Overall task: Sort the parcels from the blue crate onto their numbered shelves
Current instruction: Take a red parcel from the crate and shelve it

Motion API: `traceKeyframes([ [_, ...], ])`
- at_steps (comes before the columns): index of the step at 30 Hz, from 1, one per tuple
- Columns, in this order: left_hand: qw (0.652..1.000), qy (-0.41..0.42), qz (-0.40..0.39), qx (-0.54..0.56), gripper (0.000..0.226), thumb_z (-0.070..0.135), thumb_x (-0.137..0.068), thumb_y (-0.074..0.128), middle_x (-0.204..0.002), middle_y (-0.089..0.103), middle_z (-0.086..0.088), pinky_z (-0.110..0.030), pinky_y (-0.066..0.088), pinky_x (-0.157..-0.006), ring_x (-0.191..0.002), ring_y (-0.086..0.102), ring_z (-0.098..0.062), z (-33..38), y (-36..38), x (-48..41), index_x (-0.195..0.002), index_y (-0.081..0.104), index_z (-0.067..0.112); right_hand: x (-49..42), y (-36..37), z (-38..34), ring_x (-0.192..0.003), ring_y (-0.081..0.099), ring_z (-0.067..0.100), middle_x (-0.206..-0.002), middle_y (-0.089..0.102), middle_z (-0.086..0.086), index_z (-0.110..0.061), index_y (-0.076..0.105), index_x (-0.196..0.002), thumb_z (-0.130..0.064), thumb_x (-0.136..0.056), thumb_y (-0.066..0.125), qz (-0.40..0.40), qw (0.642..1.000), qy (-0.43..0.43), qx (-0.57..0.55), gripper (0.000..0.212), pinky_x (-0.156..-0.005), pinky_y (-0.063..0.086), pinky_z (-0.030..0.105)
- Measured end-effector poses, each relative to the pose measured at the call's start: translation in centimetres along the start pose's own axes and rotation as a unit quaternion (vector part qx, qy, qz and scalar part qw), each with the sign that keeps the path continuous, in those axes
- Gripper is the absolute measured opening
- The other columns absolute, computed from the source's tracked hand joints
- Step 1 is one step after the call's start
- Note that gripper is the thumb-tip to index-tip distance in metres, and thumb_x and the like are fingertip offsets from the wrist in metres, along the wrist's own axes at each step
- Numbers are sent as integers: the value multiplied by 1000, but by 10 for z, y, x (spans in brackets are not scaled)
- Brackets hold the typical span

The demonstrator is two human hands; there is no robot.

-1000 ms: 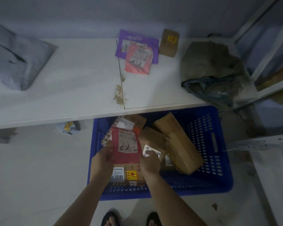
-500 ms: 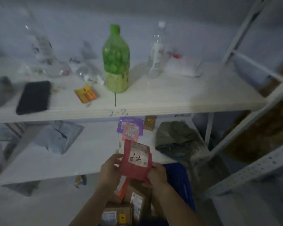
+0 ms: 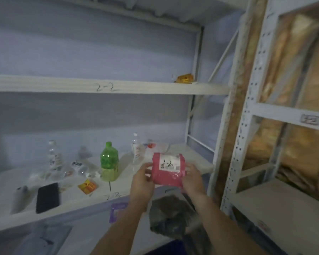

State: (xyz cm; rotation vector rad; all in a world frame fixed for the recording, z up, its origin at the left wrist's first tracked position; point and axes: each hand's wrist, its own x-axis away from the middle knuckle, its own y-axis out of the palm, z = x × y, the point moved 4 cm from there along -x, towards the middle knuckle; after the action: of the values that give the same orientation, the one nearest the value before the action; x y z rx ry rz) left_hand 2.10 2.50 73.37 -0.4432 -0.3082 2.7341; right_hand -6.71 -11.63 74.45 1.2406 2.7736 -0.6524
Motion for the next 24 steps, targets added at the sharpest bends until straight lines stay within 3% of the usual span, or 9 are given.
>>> traceKeyframes([
  [2, 999, 52, -9, 4, 41, -6, -86, 54, -85, 60, 5, -16, 51, -55, -69, 60, -5, 46, -8, -1, -118, 55, 20, 9, -30, -37, -70, 62, -4, -87, 63, -15, -25, 58, -113, -21, -95, 57, 39, 999, -23, -17, 19, -46, 45, 8],
  [4, 995, 93, -26, 19, 44, -6, -85, 56, -87, 60, 3, -26, 56, -61, -71, 61, -9, 90, -14, 1, -121, 54, 19, 23, -61, -72, -72, 65, 2, -90, 65, -11, -29, 53, -112, -12, -93, 59, 77, 995, -49, -47, 26, -46, 51, 16],
  [9, 974, 222, -39, 27, 48, 5, -84, 61, -87, 60, 4, -35, 56, -66, -69, 60, -14, 192, -11, 19, -127, 52, 25, 62, -145, -144, -85, 67, 19, -95, 66, -3, -24, 53, -118, -10, -90, 59, 168, 979, -109, -28, 32, -74, 58, 41],
  [11, 963, 266, -41, 35, 51, 8, -84, 60, -87, 60, 8, -36, 55, -68, -69, 59, -12, 226, -5, 28, -130, 51, 29, 76, -178, -166, -88, 68, 22, -97, 65, -2, -24, 54, -121, -13, -94, 55, 207, 968, -139, -11, 29, -79, 57, 48],
  [14, 941, 326, -45, 75, 56, 7, -84, 58, -82, 58, 17, -29, 54, -64, -65, 56, -4, 277, 3, 48, -129, 49, 39, 98, -224, -199, -83, 67, 18, -88, 61, -9, -26, 55, -121, -19, -95, 56, 267, 945, -189, 16, 27, -70, 57, 41],
  [16, 922, 369, -39, 106, 58, 16, -83, 57, -81, 59, 16, -22, 53, -61, -66, 58, -5, 311, 6, 65, -126, 45, 52, 111, -252, -222, -74, 62, 9, -81, 56, -15, -27, 56, -120, -20, -95, 57, 300, 926, -227, 38, 27, -62, 53, 32],
  [18, 903, 407, -27, 132, 54, 29, -82, 53, -84, 59, 22, -14, 50, -58, -68, 58, -1, 343, 9, 81, -121, 40, 64, 122, -277, -243, -72, 61, 9, -78, 54, -18, -26, 56, -122, -19, -95, 57, 329, 906, -261, 56, 28, -65, 52, 30],
  [21, 901, 402, -23, 161, 48, 45, -85, 49, -89, 56, 17, -18, 50, -60, -73, 56, -2, 376, 21, 89, -132, 40, 49, 135, -310, -261, -77, 61, 9, -79, 54, -18, -27, 57, -121, -21, -93, 57, 339, 895, -286, 55, 28, -68, 51, 28],
  [24, 909, 367, -27, 195, 43, 28, -95, 48, -88, 56, 12, -16, 50, -58, -75, 58, -1, 408, 39, 89, -137, 42, 34, 141, -339, -267, -83, 66, 17, -84, 58, -15, -26, 57, -121, -21, -92, 59, 319, 906, -275, 40, 29, -75, 57, 43],
])
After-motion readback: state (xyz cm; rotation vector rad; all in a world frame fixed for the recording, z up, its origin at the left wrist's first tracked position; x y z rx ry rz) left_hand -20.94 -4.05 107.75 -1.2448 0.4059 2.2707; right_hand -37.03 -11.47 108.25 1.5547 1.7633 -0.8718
